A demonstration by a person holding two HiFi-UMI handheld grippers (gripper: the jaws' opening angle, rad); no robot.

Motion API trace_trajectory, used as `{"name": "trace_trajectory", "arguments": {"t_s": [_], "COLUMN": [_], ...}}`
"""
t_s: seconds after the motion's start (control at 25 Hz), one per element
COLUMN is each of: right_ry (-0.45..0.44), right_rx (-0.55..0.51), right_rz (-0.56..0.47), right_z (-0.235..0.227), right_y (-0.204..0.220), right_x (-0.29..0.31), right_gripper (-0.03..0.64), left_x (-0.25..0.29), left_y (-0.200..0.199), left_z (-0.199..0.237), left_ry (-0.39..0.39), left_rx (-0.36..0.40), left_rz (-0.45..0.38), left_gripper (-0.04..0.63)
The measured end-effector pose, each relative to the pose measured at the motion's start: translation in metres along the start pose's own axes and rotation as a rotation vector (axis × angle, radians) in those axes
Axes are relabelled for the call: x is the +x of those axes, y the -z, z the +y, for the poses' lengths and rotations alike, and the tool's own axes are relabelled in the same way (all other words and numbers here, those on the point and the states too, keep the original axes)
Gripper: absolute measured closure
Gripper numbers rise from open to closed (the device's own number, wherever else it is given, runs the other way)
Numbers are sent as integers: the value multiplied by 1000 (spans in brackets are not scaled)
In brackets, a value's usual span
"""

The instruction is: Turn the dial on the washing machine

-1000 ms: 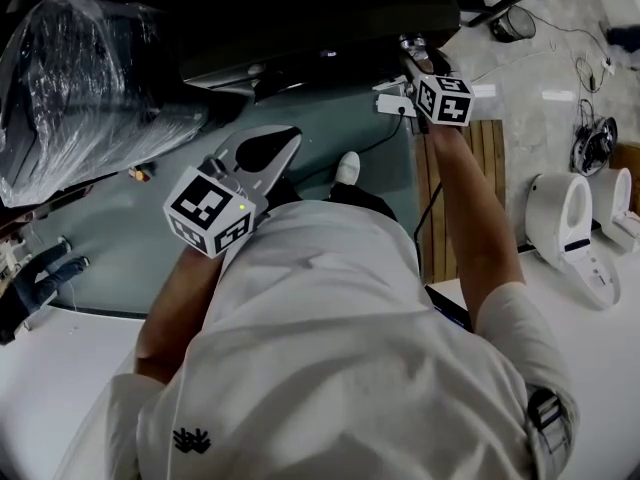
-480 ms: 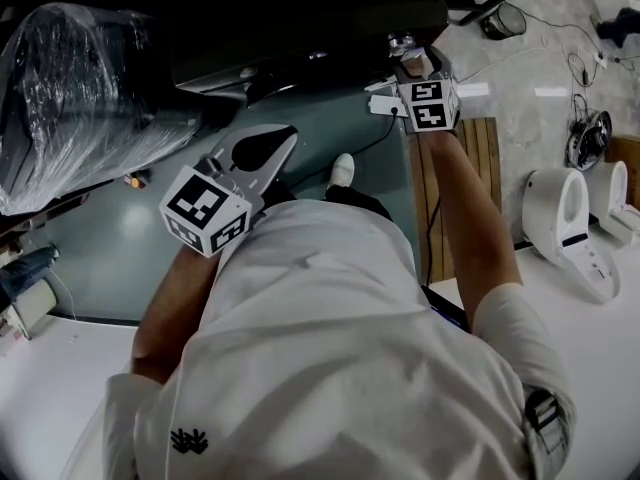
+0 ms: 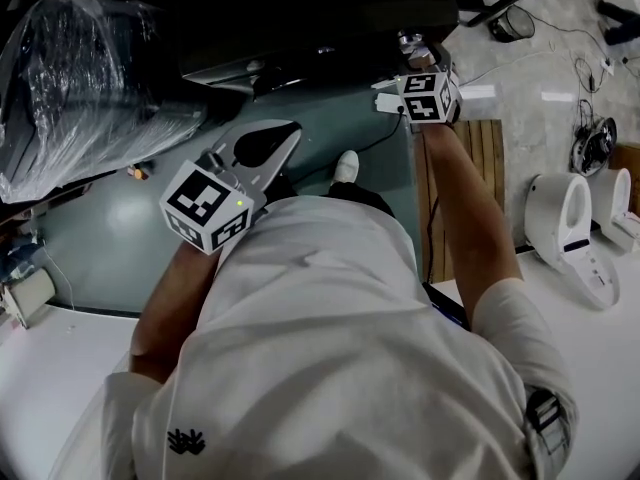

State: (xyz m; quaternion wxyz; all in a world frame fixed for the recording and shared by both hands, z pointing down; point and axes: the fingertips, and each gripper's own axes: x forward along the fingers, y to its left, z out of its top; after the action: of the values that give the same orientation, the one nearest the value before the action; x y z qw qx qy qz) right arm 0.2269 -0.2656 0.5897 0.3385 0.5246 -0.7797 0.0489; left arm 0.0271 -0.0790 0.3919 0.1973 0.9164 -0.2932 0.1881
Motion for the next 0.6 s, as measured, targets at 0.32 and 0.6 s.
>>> {"name": "trace_trajectory", "arguments": {"t_s": [0.32, 0.6], "right_ry": [-64, -117], "right_rx": [245, 442], "right_rz": [-10, -46], "right_z": [-7, -10], "right_y": [-4, 0], "right_x": [-3, -5], "right_gripper": [356, 354], "left_x": [-10, -8], "left_y": [6, 7], "left_z": [4, 1], "left_ry": [-20, -8], "left_rx": [-14, -8], "left_rz": [1, 4], "left_gripper": [538, 538]}}
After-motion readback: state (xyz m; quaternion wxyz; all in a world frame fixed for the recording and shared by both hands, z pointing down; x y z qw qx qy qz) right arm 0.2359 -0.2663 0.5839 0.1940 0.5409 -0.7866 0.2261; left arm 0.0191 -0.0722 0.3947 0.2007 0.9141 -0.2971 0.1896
